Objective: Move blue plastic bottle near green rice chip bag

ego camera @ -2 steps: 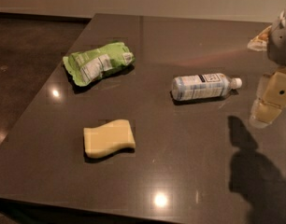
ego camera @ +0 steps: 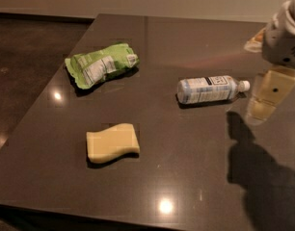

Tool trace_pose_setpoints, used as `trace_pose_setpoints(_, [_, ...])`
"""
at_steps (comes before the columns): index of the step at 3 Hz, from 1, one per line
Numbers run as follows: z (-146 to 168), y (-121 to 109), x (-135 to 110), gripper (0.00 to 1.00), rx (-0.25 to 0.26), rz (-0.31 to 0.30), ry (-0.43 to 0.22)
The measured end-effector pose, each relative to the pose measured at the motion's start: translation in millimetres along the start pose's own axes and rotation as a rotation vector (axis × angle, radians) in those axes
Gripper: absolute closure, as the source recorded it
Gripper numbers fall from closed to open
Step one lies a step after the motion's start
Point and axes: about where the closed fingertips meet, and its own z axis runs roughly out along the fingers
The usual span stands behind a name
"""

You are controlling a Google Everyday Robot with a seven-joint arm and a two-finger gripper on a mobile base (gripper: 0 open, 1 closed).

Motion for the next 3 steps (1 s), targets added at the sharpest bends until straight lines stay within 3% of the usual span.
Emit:
trace_pose_setpoints(2, [64.7, -71.5, -21.5, 0.0, -0.03, -0.024, -0.027])
trace_pose_setpoints(3, [100.1, -83.2, -29.6, 0.0, -0.071, -0.065, -0.019])
